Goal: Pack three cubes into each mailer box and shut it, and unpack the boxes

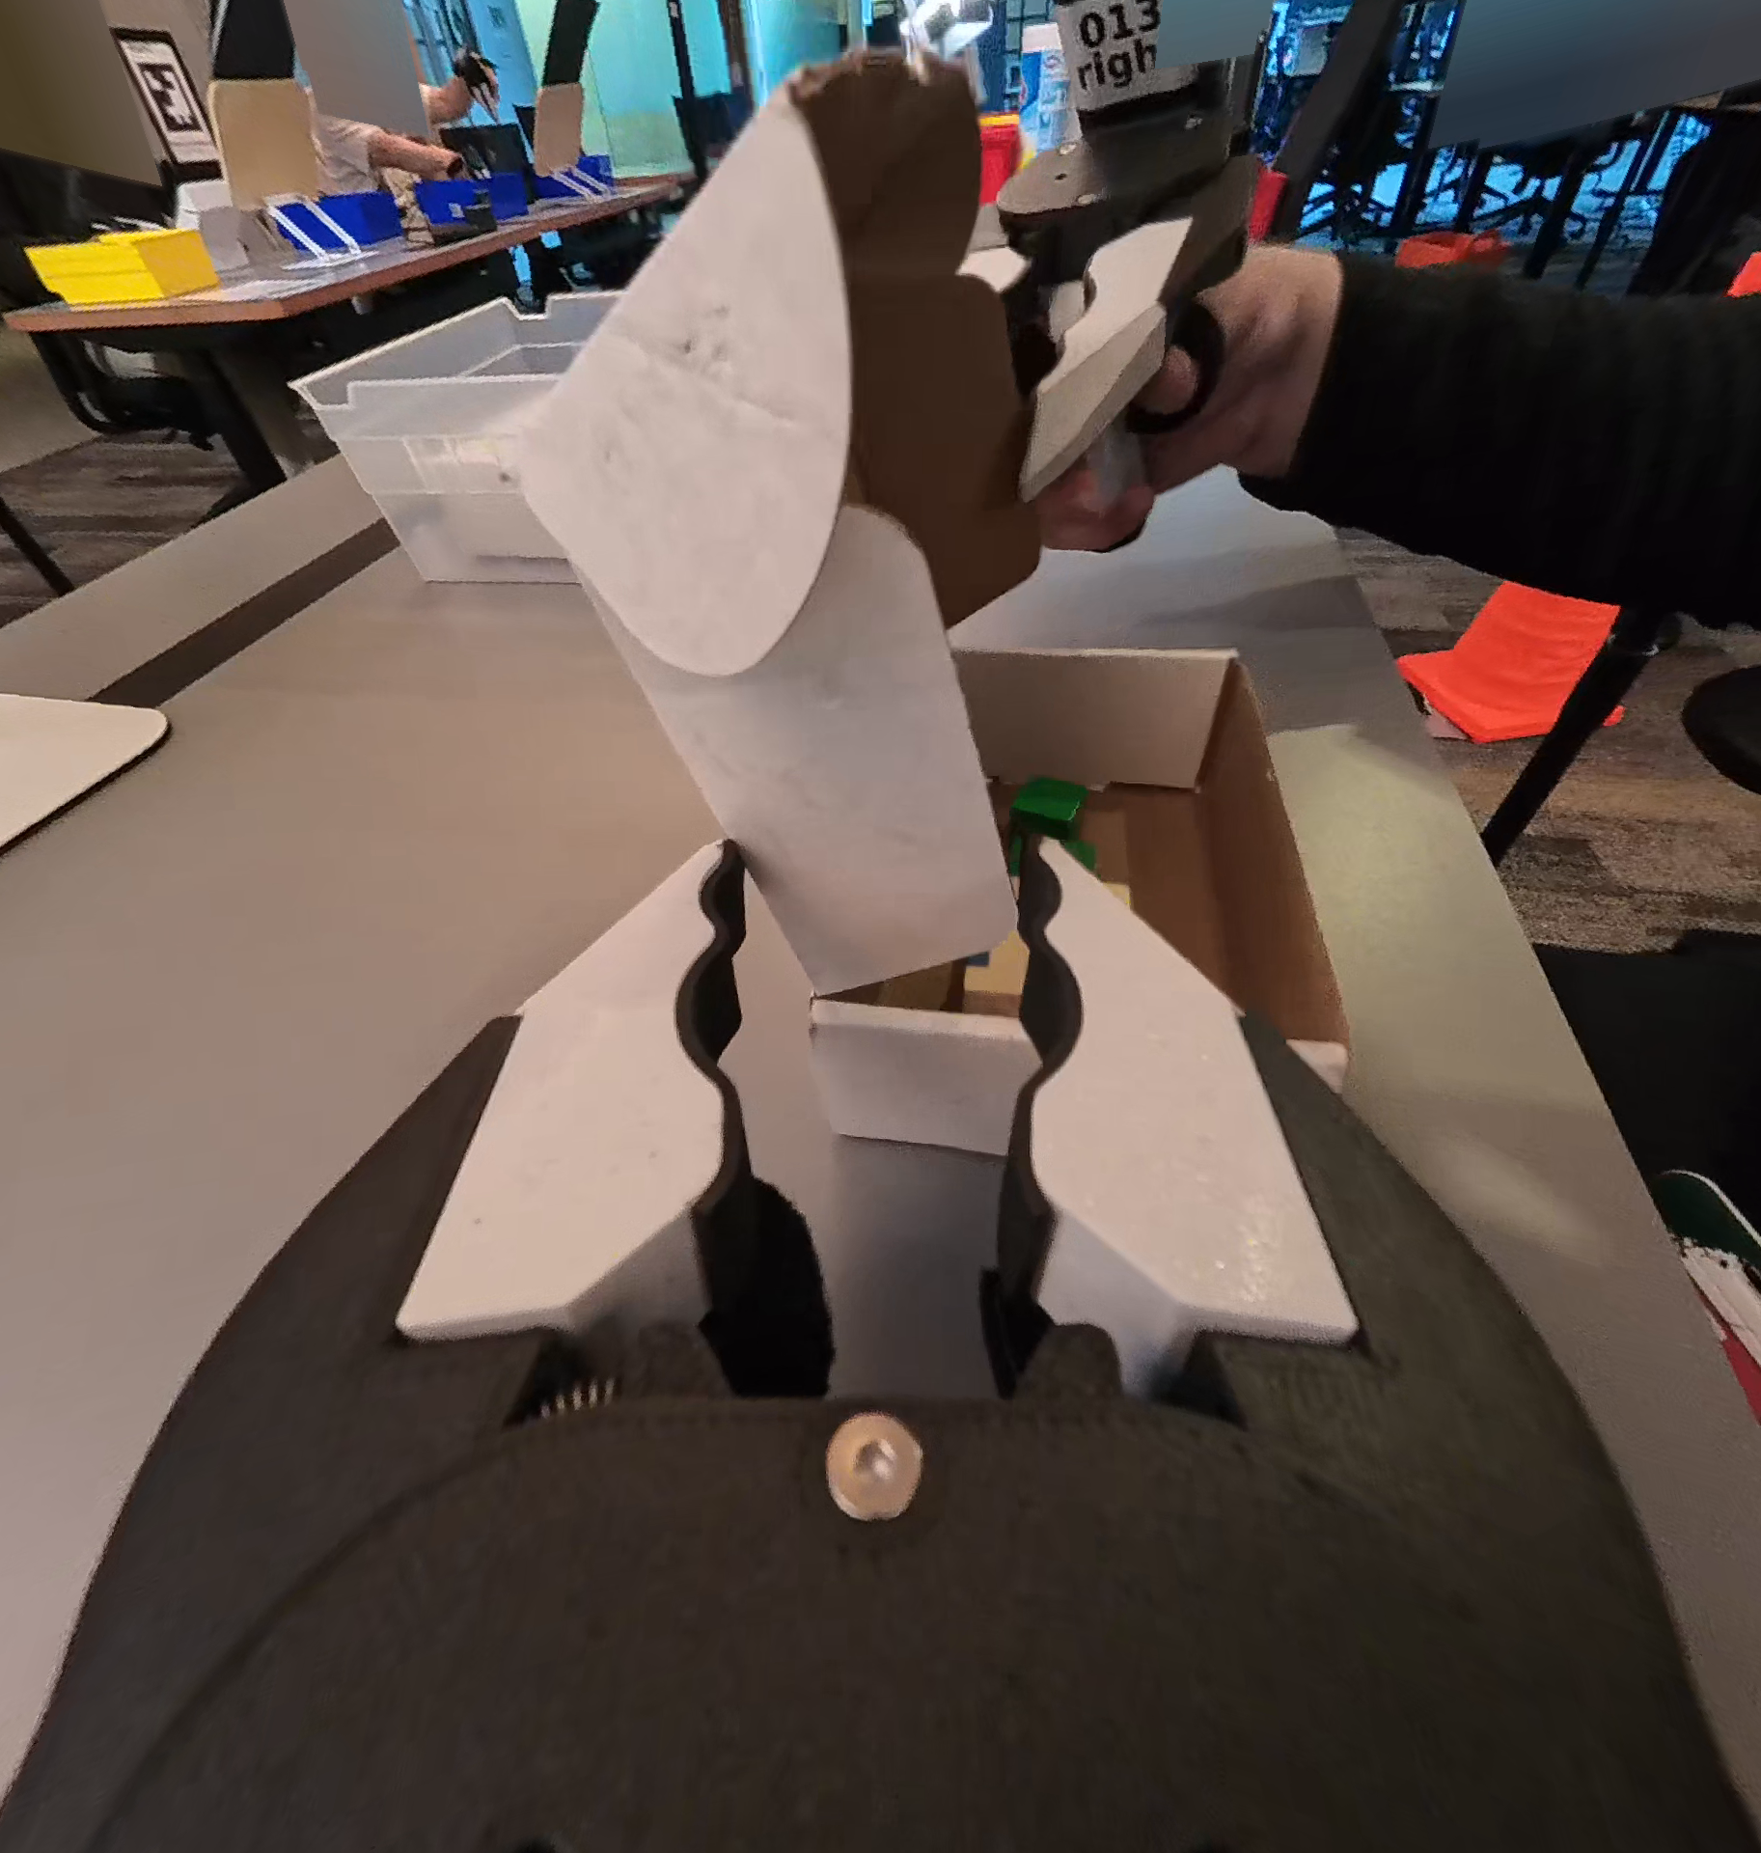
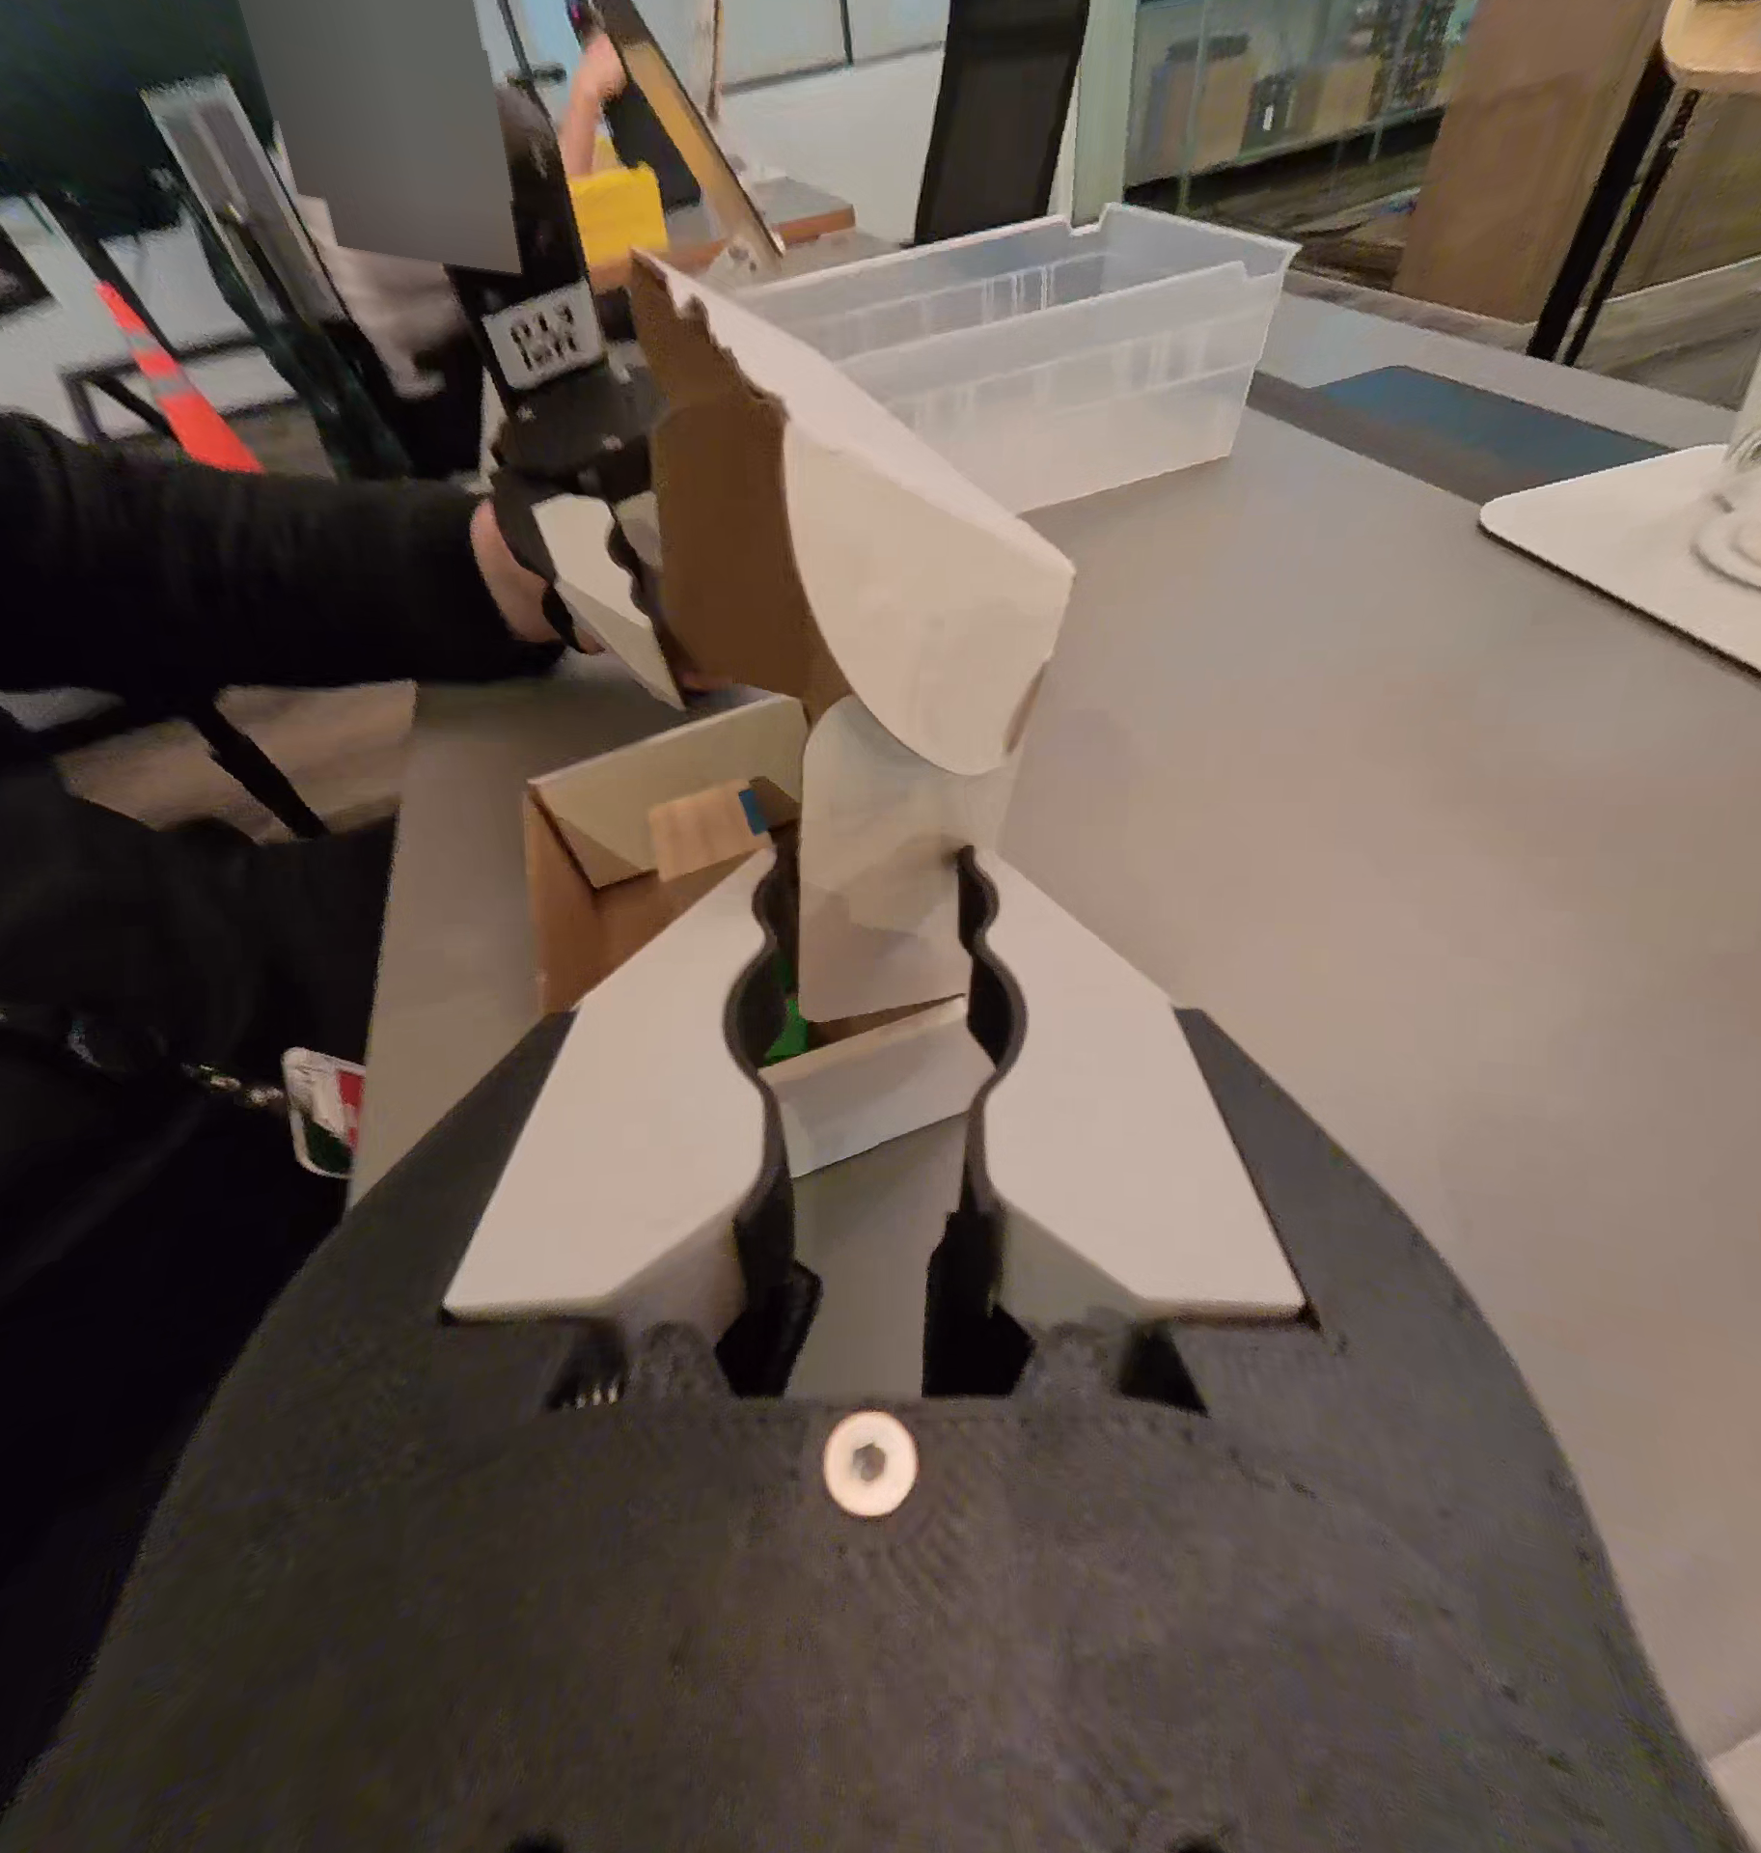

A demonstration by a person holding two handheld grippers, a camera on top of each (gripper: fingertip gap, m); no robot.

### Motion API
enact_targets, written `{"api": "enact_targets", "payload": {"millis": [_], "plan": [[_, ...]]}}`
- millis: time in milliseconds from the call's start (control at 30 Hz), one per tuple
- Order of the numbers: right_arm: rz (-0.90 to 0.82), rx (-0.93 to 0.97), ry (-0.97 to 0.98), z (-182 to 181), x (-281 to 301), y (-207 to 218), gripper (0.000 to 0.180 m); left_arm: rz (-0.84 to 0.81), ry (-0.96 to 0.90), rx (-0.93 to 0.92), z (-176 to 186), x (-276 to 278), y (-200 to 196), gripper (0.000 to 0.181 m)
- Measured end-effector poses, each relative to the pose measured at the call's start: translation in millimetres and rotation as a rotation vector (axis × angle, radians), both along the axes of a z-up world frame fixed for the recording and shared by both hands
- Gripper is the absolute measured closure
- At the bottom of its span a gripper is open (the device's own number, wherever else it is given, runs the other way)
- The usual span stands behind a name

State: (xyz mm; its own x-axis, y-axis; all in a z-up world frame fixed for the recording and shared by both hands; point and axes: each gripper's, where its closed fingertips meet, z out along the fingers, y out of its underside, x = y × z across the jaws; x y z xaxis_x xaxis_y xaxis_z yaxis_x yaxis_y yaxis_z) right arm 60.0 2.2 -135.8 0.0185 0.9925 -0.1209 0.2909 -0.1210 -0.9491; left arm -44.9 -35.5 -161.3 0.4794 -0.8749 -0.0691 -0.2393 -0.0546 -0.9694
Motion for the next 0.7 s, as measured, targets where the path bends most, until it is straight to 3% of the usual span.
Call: {"api": "enact_targets", "payload": {"millis": [100,167,467,700], "plan": [[0.037,0.033,-0.008,-1,-6,-4,0.133,0.009,0.003,-0.01,-1,-5,2,0.127],[0.026,0.047,-0.032,-2,-7,-3,0.144,0.043,0.018,-0.004,-2,-6,6,0.127],[-0.129,0.243,-0.162,-19,-6,-18,0.149,0.116,0.192,0.127,-13,-3,-6,0.129],[-0.117,0.28,-0.265,-46,-2,-34,0.148,0.047,0.32,0.178,-22,5,-26,0.127]]}}
